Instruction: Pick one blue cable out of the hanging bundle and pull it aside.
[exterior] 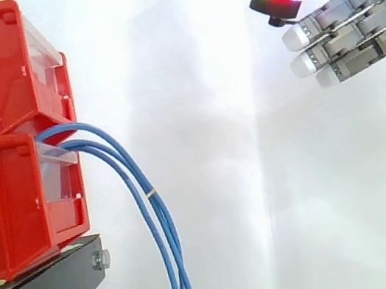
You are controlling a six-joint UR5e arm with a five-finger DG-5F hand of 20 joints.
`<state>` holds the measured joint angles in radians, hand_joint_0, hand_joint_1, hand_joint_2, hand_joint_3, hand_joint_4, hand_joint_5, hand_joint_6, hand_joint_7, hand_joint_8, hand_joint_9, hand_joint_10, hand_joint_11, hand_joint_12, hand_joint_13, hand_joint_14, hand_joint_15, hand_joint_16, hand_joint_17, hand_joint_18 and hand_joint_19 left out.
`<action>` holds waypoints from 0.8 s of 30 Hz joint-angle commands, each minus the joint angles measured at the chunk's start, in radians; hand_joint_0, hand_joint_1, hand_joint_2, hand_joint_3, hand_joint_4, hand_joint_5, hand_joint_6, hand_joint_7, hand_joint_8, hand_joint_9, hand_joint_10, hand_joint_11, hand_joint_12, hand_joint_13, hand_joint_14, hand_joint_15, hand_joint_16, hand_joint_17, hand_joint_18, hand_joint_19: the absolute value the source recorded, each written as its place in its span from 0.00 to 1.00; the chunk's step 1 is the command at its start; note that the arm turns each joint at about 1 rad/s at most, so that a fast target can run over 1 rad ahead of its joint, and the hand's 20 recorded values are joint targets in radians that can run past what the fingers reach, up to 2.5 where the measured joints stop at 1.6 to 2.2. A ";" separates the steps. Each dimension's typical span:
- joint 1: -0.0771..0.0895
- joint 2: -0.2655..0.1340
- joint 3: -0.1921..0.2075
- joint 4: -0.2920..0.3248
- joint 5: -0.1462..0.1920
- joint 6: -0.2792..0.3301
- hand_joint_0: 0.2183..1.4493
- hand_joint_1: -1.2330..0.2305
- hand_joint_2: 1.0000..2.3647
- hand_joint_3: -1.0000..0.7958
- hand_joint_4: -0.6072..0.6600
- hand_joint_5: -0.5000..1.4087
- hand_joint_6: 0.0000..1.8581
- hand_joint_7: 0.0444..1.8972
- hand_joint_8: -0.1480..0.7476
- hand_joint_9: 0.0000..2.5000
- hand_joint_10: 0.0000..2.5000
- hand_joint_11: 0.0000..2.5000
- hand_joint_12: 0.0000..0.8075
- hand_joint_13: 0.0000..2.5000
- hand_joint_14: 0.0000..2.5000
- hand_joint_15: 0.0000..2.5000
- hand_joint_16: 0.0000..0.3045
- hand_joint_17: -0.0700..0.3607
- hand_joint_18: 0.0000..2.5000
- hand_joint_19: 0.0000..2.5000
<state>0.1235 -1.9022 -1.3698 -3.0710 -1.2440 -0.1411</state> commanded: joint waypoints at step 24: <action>0.011 -0.003 -0.018 0.011 0.000 -0.009 0.23 0.45 0.00 0.30 0.58 0.15 0.27 0.39 0.42 0.23 0.00 0.02 0.37 0.16 0.00 0.05 0.12 0.35 0.02 0.07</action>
<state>0.1317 -1.9049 -1.3848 -3.0812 -1.2457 -0.1501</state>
